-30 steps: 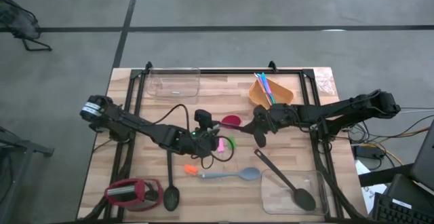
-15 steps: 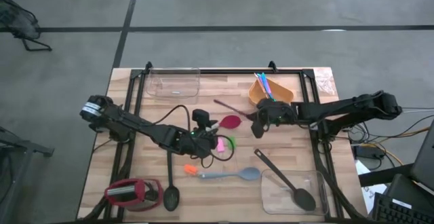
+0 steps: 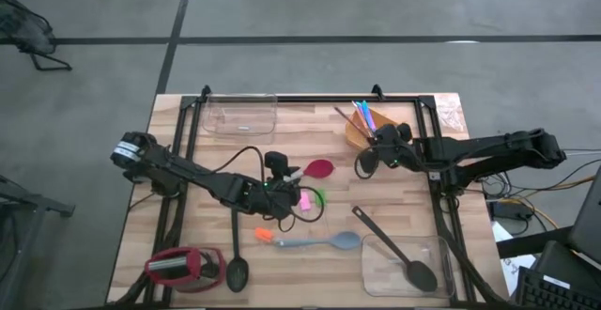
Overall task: Pick & Place Kitchen Items
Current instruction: Put the blue knife into the yellow bin
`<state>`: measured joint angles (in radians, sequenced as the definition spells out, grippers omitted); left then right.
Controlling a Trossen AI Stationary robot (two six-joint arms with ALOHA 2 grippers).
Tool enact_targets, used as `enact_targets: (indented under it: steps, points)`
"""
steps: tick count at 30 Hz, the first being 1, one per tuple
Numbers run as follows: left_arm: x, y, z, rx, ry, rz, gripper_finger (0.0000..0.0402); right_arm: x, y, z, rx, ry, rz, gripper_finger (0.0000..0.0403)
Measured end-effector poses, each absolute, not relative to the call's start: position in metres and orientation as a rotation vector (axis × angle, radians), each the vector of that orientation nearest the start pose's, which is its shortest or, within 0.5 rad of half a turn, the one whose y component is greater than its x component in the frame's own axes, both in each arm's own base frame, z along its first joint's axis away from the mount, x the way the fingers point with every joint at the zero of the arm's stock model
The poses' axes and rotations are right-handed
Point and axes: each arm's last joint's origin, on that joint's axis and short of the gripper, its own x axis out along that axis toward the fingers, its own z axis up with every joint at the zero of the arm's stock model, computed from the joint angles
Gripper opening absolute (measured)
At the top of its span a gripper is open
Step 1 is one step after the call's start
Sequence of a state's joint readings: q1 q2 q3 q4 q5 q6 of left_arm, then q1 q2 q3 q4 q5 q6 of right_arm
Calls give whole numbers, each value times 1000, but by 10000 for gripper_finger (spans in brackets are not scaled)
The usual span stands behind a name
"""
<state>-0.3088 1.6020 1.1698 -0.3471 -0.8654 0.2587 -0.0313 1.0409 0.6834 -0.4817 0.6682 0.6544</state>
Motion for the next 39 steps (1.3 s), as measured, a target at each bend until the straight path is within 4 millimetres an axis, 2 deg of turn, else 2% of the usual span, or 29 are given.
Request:
enact_targets:
  steps: [6, 13, 39]
  points:
    - [328, -82, 259, 664, 722, 449, 186, 198, -36, 228, 306, 595, -960, 8]
    - [328, -82, 258, 657, 723, 451, 186, 199, -48, 208, 289, 683, -1022, 8]
    - [327, -82, 255, 651, 726, 449, 186, 205, -60, 168, 283, 892, -1059, 8]
